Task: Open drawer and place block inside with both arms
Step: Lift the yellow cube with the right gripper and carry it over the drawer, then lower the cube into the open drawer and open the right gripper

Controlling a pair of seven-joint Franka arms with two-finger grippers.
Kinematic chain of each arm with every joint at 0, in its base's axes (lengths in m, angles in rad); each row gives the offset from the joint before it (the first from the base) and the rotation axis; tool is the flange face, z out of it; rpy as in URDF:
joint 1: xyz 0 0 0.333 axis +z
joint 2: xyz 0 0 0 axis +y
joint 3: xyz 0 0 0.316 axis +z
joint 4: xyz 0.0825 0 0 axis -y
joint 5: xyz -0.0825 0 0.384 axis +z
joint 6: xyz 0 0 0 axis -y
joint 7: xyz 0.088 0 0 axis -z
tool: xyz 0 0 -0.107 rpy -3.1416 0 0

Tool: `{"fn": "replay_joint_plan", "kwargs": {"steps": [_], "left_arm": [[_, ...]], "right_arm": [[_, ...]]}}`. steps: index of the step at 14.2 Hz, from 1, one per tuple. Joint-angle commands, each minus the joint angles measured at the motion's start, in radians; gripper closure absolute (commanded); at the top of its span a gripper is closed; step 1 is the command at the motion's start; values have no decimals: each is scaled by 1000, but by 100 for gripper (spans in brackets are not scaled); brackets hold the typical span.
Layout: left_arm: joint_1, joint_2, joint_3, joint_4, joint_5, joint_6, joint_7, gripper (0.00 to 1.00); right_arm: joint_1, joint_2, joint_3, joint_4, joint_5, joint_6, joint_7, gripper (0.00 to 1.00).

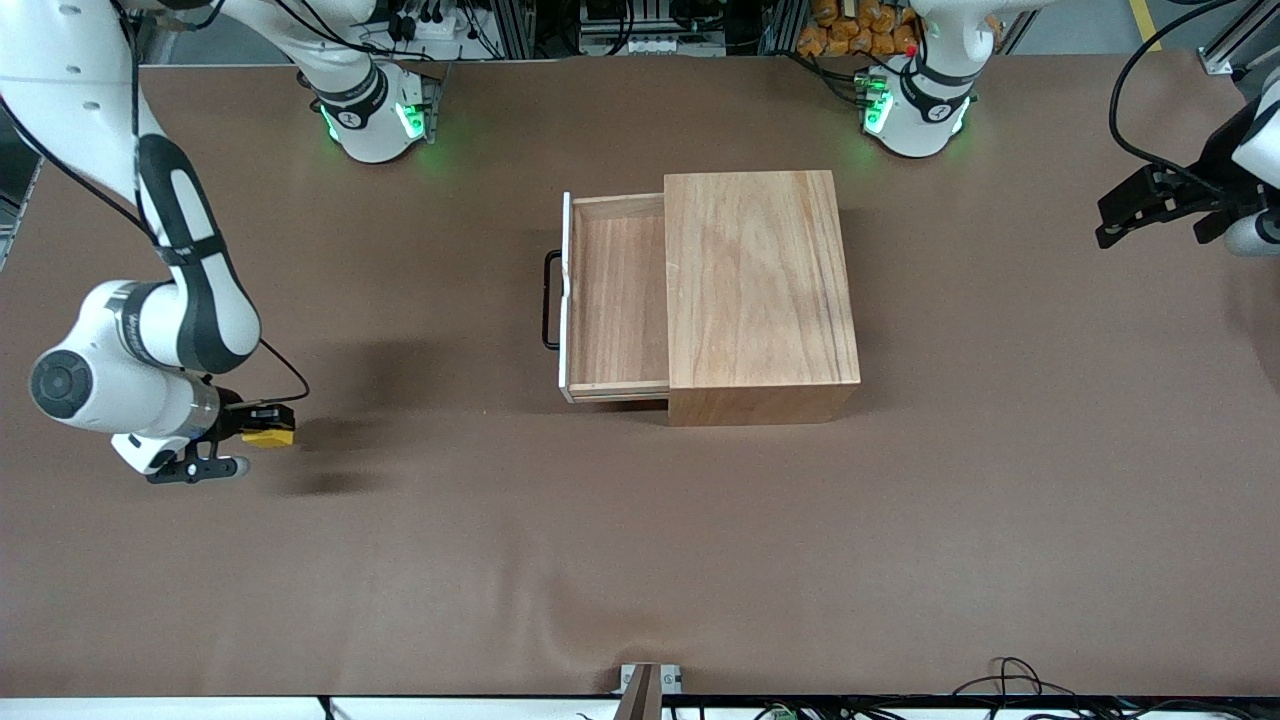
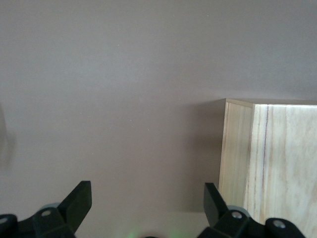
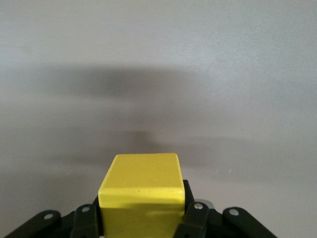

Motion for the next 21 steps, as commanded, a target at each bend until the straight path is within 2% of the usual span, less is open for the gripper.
{"fn": "replay_joint_plan", "kwargs": {"steps": [1, 2, 4, 7, 11, 13, 17, 21], "left_arm": [[26, -33, -16, -26, 8, -1, 17, 0], [28, -36, -16, -24, 8, -1, 17, 0], [29, -42, -16, -24, 6, -1, 18, 0], [30, -42, -15, -26, 6, -3, 17, 0], [31, -41, -15, -24, 6, -1, 17, 0], [31, -41, -15, -23, 6, 0, 17, 0], [45, -48, -15, -26, 6, -4, 17, 0], [46, -61, -16, -21, 6, -15, 18, 0]], "right_arm": [[10, -120, 41, 19, 113, -160, -1, 100], [22, -145, 57, 57, 154, -223, 6, 100], [64, -151, 73, 163, 169, -361, 104, 100], [224, -194, 78, 223, 169, -443, 320, 100], [443, -208, 76, 229, 170, -426, 659, 100], [532, -201, 74, 223, 169, -388, 756, 100], [687, -172, 73, 217, 165, -275, 780, 100], [721, -84, 73, 213, 153, -198, 778, 100]]}}
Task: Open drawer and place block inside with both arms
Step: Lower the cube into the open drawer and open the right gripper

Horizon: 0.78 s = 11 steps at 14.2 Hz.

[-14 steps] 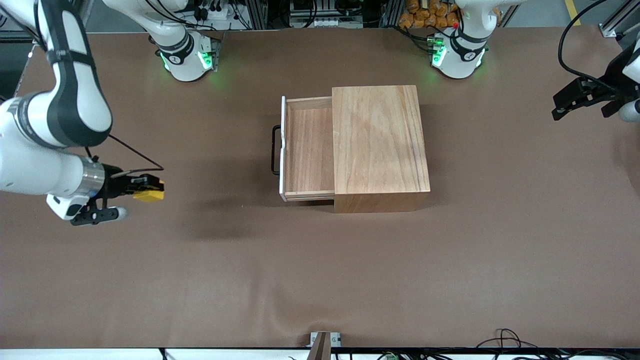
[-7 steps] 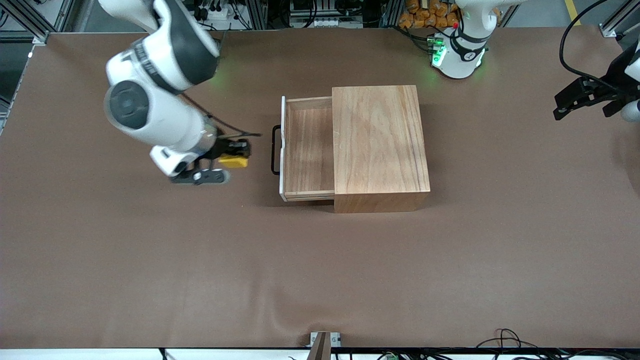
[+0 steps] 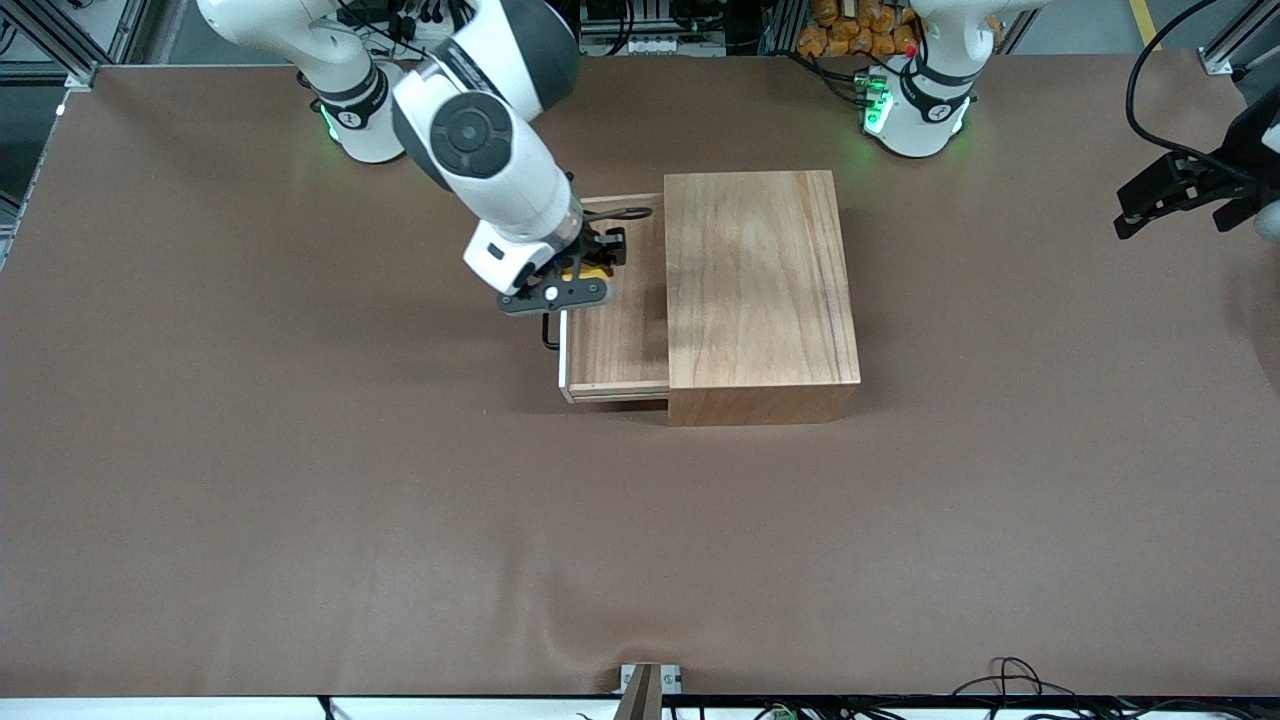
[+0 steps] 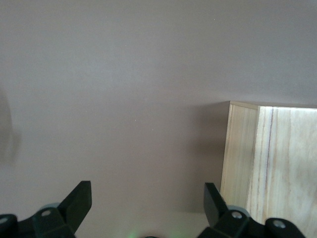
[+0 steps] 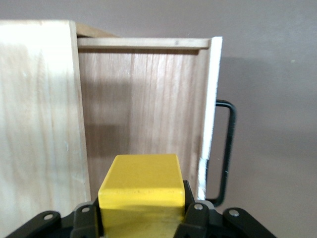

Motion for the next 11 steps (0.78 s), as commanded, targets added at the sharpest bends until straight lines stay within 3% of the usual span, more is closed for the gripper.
{"fn": "replay_joint_plan", "kwargs": {"steps": [1, 8, 10, 11], "left_arm": [[19, -37, -16, -17, 6, -11, 18, 0], [20, -37, -22, -22, 6, -11, 18, 0], [20, -35, -17, -20, 5, -8, 18, 0], [22, -29, -16, -19, 6, 5, 18, 0]], "right_arm": [[9, 63, -14, 8, -5, 44, 2, 100], [23, 165, -16, 0, -6, 148, 3, 100], [29, 176, -19, 0, -6, 151, 3, 94], [29, 178, -21, 0, -6, 150, 6, 82]]}}
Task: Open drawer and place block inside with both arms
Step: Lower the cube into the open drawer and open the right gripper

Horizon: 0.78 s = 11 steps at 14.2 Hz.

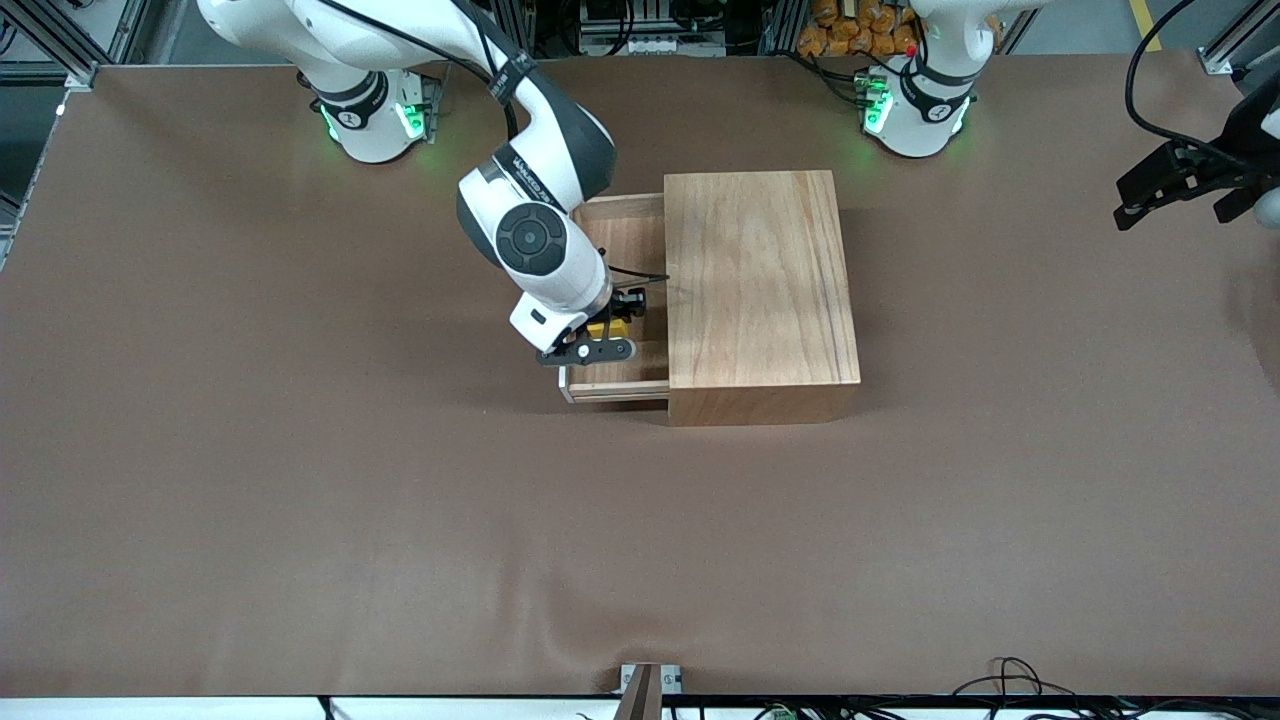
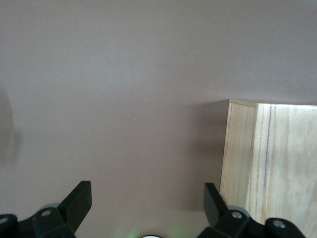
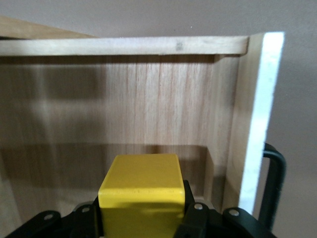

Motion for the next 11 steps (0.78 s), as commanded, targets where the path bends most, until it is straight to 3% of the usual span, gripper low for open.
{"fn": "replay_joint_plan", "kwargs": {"steps": [1, 3, 7, 11], "left_arm": [[18, -14, -9, -15, 5, 30, 18, 0], [18, -12, -9, -15, 5, 45, 18, 0], [16, -11, -9, -13, 5, 53, 18, 0], [16, -14, -9, -16, 6, 51, 18, 0]], "right_arm": [[16, 0, -13, 2, -12, 5, 20, 65], [23, 0, -11, 2, -27, 5, 26, 0], [16, -14, -11, 8, -29, -3, 32, 0], [3, -93, -14, 15, -24, -69, 35, 0]]}}
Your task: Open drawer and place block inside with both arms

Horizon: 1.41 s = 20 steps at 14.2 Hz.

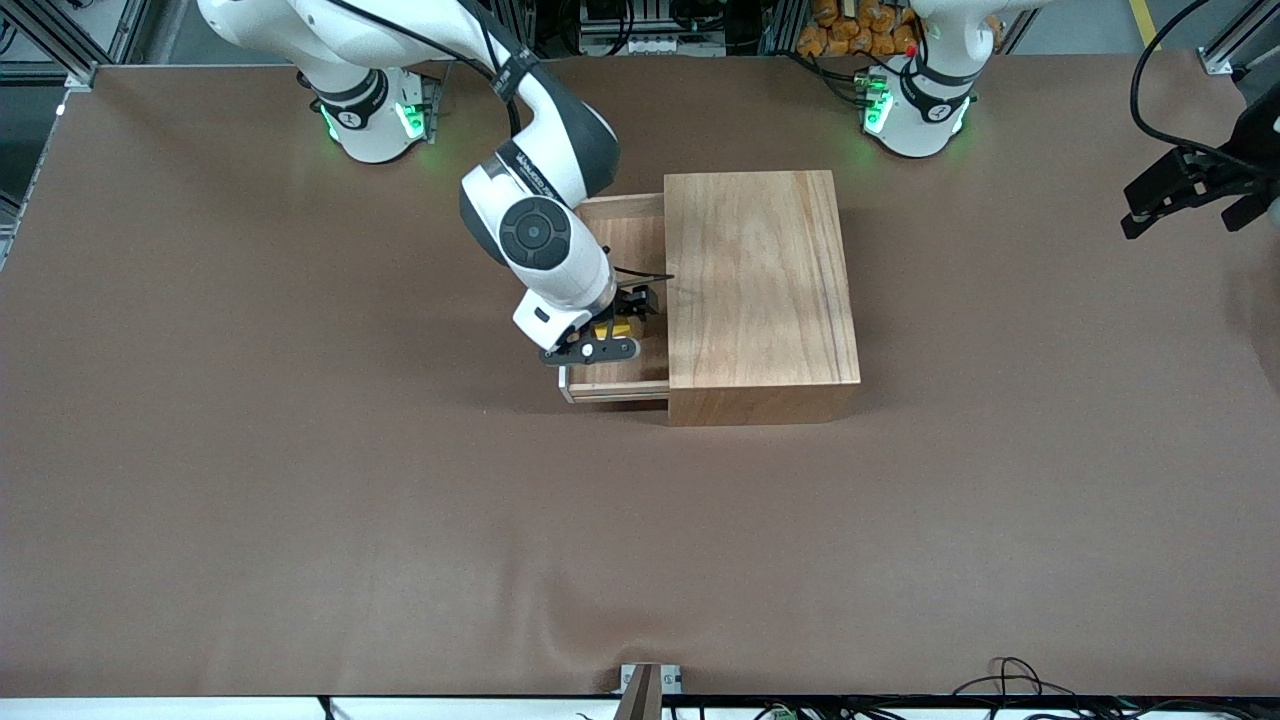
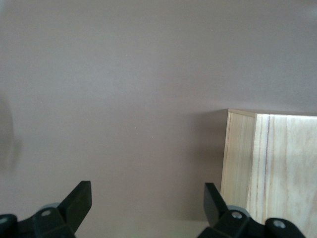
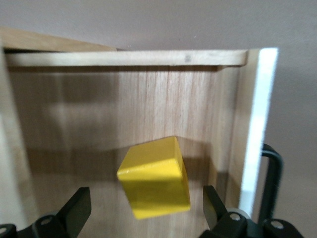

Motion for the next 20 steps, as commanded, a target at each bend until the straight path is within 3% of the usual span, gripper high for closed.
{"fn": "replay_joint_plan", "kwargs": {"steps": [1, 7, 13, 20], "left_arm": [[12, -14, -9, -13, 6, 11, 18, 0], [12, -12, -11, -13, 6, 11, 18, 0], [14, -14, -9, -12, 6, 11, 18, 0], [14, -12, -9, -13, 6, 11, 18, 0]], "right_arm": [[-5, -89, -6, -8, -14, -70, 23, 0], [-141, -186, -4, 1, -18, -194, -26, 0], [-388, -246, -8, -20, -36, -295, -371, 0], [-615, -401, -17, -20, -96, -415, -540, 0]]}}
